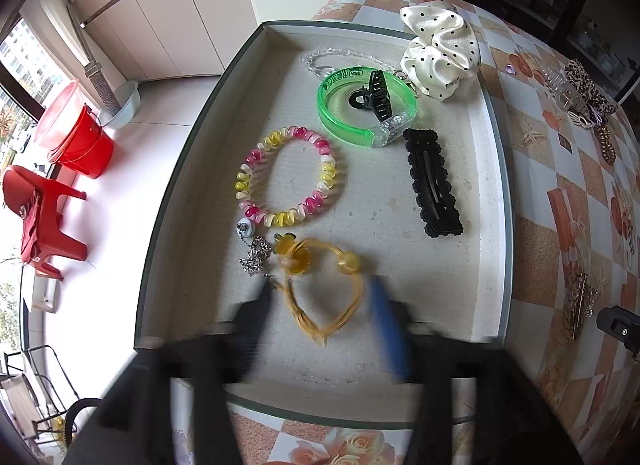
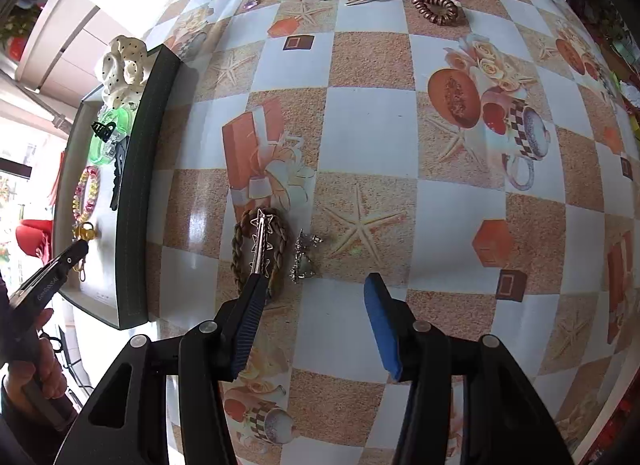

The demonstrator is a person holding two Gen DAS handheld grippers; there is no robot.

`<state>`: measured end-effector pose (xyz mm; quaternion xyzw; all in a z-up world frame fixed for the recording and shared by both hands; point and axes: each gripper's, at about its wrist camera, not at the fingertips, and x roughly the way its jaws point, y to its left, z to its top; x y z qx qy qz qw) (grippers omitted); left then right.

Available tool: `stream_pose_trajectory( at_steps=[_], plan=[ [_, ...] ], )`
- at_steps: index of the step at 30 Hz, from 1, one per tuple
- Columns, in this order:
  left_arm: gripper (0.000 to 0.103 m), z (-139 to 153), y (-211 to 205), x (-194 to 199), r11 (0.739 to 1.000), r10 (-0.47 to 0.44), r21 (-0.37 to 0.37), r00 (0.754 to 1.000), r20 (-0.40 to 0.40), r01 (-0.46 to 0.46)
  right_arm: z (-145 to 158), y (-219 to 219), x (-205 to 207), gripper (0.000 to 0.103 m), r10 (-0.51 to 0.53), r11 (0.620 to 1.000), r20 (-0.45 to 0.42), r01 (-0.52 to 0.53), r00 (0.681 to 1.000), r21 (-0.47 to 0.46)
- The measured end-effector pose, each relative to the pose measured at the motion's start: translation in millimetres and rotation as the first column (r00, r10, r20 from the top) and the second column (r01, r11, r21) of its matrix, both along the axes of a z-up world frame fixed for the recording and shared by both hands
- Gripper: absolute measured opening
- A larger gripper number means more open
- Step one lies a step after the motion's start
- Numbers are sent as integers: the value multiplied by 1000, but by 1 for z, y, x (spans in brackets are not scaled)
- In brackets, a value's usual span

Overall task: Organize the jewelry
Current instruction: 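Release the snap clip with the right tool while the left tool releases the yellow hair tie in the tray, then move both open tools back over the table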

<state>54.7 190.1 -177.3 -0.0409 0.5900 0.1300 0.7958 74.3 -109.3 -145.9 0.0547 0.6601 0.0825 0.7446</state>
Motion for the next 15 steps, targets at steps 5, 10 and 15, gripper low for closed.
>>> stream_pose_trajectory(
  at_steps=[5, 10, 15],
  plan=[
    [103, 8, -2, -2, 999, -4, 40, 1000, 26, 3, -7, 7, 0, 43, 7, 1000, 5, -7, 1000, -15],
    [103, 16, -10, -1, 998, -29, 53, 999, 35, 27, -14, 11, -2, 26, 21, 999, -1, -21, 1000, -33],
    [103, 29, -32, 5, 995, -88, 55, 994, 61, 84, -14, 21, 0, 26, 57, 997, 18, -56, 998, -50]
  ],
)
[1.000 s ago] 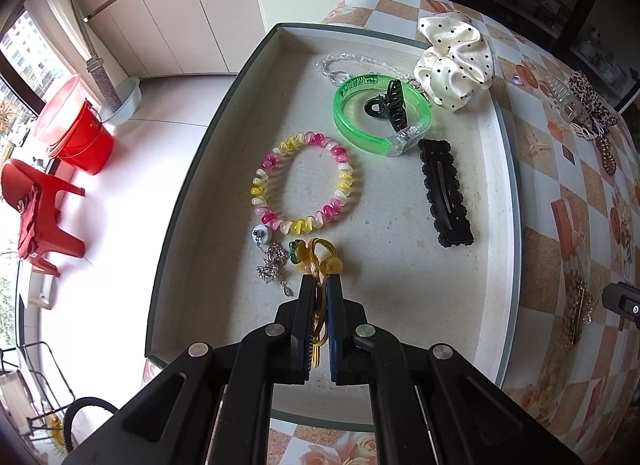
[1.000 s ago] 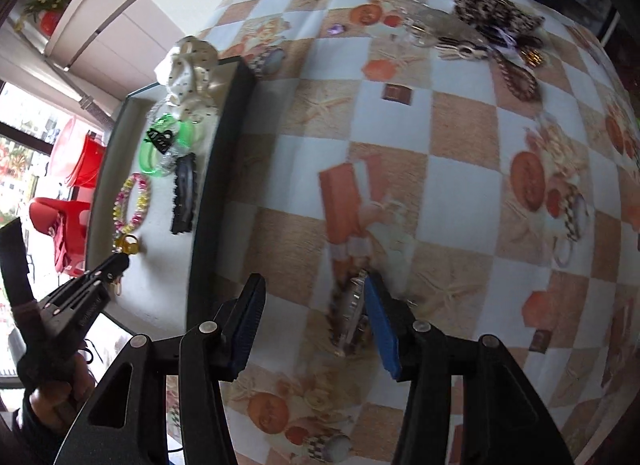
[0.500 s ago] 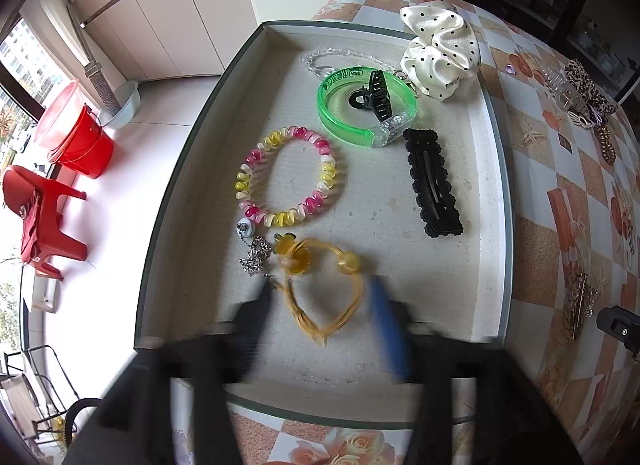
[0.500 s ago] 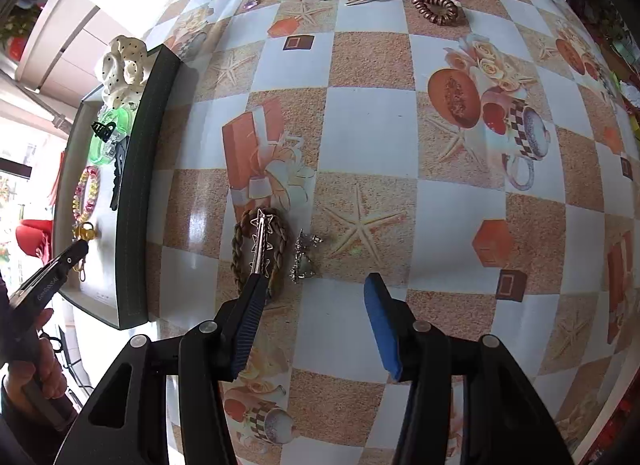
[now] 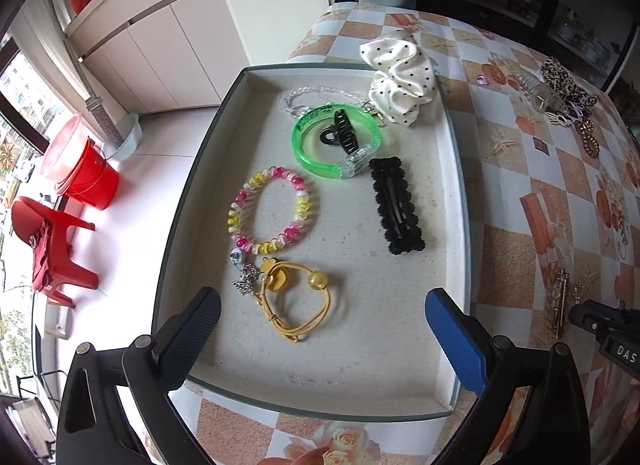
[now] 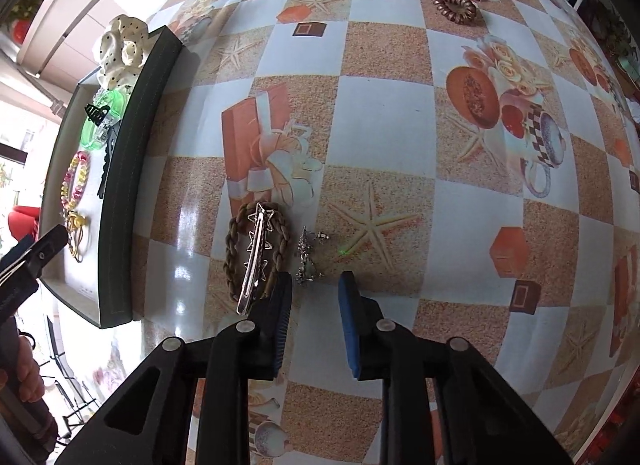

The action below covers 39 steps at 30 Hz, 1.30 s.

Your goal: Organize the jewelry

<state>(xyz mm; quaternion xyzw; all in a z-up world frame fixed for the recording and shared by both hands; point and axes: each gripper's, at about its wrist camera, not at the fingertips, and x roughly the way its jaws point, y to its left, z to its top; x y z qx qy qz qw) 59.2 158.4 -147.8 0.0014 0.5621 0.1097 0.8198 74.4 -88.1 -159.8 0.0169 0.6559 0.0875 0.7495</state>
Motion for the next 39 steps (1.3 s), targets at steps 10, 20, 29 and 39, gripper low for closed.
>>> stream_pose_trajectory(
  at_steps=[10, 20, 29, 39],
  plan=[
    [103, 12, -55, 9, 990, -124, -70, 992, 26, 125, -3, 9, -3, 16, 49, 996, 41, -45, 998, -78],
    [82, 1, -118, 11, 952, -273, -147, 962, -8, 269, -4, -31, -7, 16, -32, 997, 45, 35, 998, -73],
    [42, -33, -153, 15, 920, -351, -222, 932, -93, 325, -6, -48, -5, 16, -71, 997, 44, 72, 996, -32],
    [42, -49, -173, 22, 909, -383, -232, 914, -133, 347, -8, -66, -5, 16, -107, 994, 44, 108, 993, -4]
  ],
)
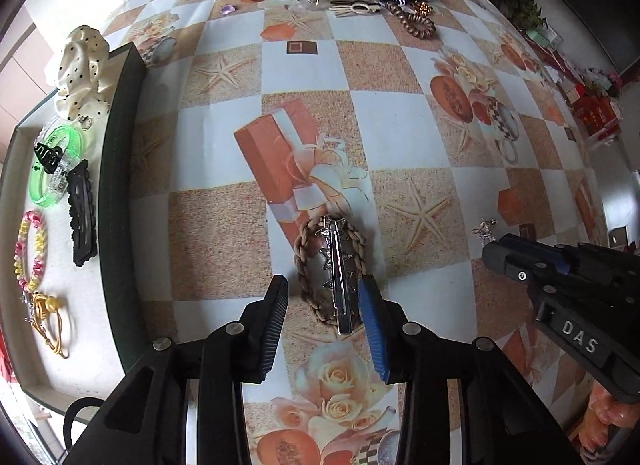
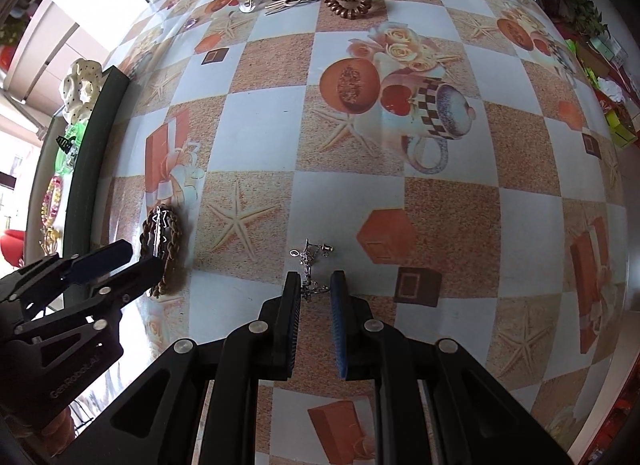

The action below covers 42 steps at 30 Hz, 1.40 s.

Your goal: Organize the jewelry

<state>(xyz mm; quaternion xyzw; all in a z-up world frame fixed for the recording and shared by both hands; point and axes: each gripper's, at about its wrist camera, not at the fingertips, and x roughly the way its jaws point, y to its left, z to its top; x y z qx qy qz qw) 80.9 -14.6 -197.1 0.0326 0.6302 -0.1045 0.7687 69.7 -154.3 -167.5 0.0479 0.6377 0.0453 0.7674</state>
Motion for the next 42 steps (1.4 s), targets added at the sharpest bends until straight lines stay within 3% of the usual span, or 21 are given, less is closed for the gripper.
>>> stream_pose_trajectory(
  at_steps=[5, 8, 14, 30, 42],
  plan=[
    [41, -3, -7, 1, 1000, -19, 20, 1000, 2, 19, 2, -9, -4, 16, -11, 1000, 3, 11, 1000, 10],
    [26, -3, -11, 1, 999, -39, 33, 999, 6, 39, 3, -12, -5, 16, -16, 1000, 4, 16, 1000, 14],
    [11, 6, -9, 1, 1000, -18, -16, 999, 30, 19, 6, -13, -4, 16, -23, 1000, 5, 23, 1000, 17],
    [10, 53, 31, -8, 992, 82, -99, 991, 104, -72, 39, -16, -9, 16, -26, 999, 41, 24, 999, 49],
    [10, 81, 69, -17, 978, 173, -143, 970, 168, -150, 57, 15, -5, 16, 24, 998, 65, -27, 998, 53]
  ],
)
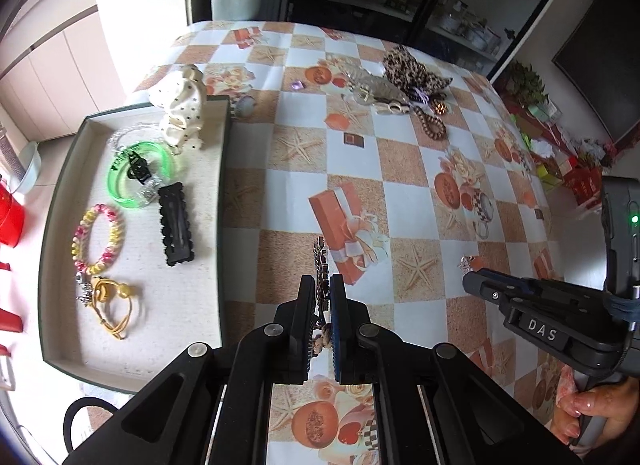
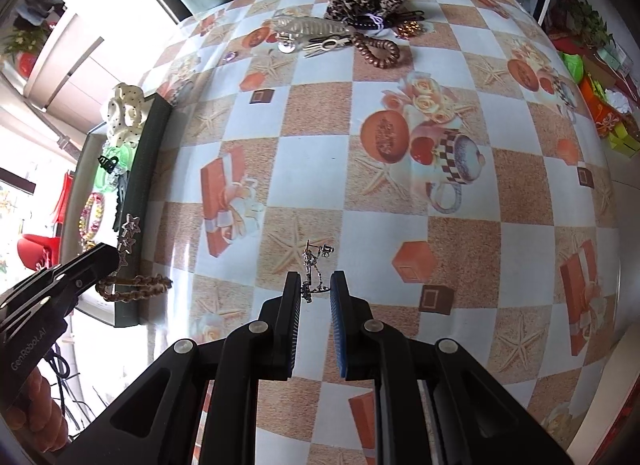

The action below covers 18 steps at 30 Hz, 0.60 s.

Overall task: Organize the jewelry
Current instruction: 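Carry the braided bracelet with the left tool while the right tool carries the silver charm to the tray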

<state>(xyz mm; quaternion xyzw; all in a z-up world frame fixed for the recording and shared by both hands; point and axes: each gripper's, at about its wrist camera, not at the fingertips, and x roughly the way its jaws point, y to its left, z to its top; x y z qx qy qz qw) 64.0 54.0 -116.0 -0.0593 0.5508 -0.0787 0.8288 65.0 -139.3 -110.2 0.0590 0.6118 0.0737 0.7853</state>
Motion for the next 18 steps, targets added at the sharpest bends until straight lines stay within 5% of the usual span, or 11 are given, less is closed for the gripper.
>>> stream_pose_trajectory(
  at_steps=[18],
  plan=[
    [10, 26, 67, -16, 992, 129, -11, 990, 62, -129, 23, 71, 12, 16, 130, 991, 29, -130, 991, 0]
  ],
)
